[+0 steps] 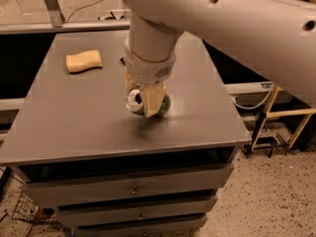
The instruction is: Knock green can over
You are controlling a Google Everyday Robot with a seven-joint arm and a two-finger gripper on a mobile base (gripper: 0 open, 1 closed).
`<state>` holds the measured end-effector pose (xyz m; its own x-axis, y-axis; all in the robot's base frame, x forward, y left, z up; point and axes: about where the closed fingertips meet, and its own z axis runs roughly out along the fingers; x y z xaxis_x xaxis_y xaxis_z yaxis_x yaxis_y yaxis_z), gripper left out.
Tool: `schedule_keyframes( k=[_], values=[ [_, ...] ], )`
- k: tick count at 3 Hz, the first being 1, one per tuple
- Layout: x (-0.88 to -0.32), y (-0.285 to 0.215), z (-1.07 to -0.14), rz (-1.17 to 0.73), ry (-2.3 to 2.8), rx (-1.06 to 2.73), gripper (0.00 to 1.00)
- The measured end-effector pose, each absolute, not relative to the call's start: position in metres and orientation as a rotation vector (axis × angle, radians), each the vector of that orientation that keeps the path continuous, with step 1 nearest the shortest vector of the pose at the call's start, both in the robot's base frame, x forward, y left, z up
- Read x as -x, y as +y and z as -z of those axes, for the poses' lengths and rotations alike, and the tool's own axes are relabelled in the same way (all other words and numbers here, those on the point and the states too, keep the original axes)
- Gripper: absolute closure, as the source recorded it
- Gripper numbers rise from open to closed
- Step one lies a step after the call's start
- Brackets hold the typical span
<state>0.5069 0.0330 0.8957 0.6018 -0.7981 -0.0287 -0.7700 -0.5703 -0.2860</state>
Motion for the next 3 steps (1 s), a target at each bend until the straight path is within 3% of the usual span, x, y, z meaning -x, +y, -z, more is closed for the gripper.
schedule_keyframes(
  k=[3],
  values=[
    [-0.486,0.070,-0.851,0.012,1.111,2.793,1.00]
  ],
)
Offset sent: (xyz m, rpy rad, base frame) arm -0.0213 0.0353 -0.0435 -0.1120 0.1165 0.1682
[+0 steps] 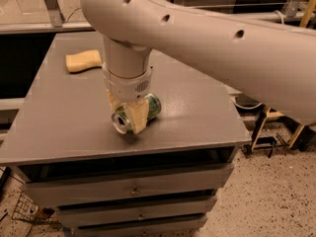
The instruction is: Knock green can over
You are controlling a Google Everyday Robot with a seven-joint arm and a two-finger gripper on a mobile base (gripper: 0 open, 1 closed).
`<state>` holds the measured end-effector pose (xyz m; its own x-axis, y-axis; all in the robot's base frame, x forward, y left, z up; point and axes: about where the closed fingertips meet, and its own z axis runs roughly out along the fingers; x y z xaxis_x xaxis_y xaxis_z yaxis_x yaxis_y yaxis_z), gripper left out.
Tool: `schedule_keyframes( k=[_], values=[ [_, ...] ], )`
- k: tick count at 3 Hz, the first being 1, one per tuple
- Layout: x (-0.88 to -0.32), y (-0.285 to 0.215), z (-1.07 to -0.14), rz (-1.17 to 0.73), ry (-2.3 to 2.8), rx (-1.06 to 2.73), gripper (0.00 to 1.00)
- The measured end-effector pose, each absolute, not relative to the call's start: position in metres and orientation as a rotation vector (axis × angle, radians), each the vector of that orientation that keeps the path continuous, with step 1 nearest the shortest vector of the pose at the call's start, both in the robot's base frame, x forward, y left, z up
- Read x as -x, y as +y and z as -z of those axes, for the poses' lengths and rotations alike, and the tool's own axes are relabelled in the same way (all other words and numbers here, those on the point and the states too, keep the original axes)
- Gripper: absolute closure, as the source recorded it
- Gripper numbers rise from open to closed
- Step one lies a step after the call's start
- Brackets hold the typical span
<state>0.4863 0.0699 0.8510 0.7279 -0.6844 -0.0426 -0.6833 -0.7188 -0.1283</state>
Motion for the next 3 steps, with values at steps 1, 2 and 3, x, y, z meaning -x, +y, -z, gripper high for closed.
schedule_keyframes(
  k=[1,2,3],
  values=[
    [-0.4842,0.0812,-0.8416,-0.026,1.085,2.829,0.98],
    [-0.4842,0.0811,-0.8423,-0.021,1.085,2.825,0.75],
    [-0.4841,0.0816,-0.8424,-0.018,1.083,2.824,0.52]
  ],
)
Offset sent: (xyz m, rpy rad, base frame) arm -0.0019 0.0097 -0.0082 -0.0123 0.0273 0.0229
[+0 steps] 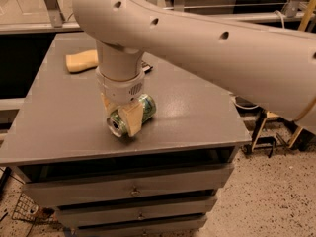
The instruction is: Knock green can over
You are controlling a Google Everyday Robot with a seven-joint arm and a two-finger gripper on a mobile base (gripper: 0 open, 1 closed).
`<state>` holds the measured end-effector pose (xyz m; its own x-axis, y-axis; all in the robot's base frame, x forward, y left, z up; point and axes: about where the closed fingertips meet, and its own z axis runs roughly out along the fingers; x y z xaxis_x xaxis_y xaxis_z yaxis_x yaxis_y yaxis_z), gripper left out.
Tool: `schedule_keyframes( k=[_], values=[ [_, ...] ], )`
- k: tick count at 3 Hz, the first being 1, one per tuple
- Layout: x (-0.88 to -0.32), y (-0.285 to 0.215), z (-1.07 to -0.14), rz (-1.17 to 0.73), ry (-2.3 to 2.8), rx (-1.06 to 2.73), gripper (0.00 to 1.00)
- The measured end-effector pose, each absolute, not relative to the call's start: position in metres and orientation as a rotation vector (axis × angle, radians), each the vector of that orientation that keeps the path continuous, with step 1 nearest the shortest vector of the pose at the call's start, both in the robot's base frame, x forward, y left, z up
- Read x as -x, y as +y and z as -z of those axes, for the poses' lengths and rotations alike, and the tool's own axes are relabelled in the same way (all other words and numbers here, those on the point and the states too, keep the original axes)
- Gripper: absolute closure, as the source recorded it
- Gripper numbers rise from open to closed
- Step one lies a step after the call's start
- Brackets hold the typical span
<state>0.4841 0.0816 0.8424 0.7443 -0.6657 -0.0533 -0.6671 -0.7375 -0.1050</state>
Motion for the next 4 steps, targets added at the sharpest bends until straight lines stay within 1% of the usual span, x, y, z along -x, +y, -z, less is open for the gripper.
schedule_keyframes(
  k=[1,2,3,4],
  values=[
    [-0.484,0.082,-0.842,-0.015,1.081,2.821,0.21],
    [-0.484,0.083,-0.843,-0.012,1.079,2.820,0.00],
    [-0.488,0.074,-0.845,0.014,1.068,2.816,0.00],
    [-0.499,0.056,-0.851,0.051,1.062,2.810,0.00]
  ],
)
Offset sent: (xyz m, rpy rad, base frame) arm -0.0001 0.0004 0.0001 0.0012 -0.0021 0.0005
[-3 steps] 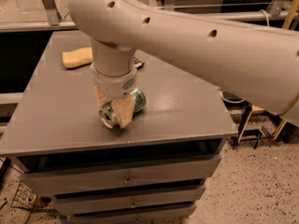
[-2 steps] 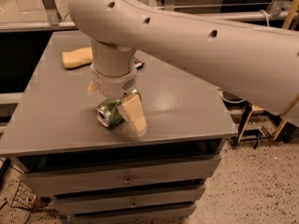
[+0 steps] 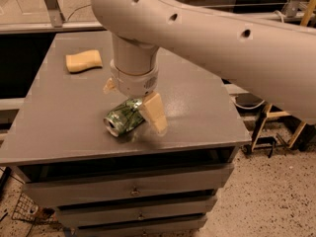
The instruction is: Knock green can over
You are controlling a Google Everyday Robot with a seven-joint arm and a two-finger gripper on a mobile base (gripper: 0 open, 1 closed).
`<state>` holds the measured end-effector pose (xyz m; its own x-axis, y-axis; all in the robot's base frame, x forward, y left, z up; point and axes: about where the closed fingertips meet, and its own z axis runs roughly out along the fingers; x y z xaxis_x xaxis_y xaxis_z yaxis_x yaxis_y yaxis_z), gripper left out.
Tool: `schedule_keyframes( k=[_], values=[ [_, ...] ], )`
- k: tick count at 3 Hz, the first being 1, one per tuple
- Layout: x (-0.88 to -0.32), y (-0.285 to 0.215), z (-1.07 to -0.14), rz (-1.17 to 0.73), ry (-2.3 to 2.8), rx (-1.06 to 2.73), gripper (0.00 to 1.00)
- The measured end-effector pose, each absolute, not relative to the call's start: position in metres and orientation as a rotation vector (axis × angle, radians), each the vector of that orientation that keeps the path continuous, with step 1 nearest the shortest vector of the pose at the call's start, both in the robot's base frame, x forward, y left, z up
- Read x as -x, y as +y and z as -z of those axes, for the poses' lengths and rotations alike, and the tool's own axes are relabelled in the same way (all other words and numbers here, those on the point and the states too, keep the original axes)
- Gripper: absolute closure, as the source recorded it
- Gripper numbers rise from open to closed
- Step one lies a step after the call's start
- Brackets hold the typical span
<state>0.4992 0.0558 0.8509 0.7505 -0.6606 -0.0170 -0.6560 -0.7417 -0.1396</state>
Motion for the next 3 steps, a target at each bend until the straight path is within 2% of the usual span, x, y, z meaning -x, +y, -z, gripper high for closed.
schedule_keyframes(
  k=[1,2,3],
  values=[
    [-0.519,0.011,-0.869,0.138,1.138,2.796,0.00],
    [-0.528,-0.038,-0.871,0.135,1.265,2.736,0.00],
    [-0.538,-0.100,-0.847,0.010,1.419,2.641,0.00]
  ],
)
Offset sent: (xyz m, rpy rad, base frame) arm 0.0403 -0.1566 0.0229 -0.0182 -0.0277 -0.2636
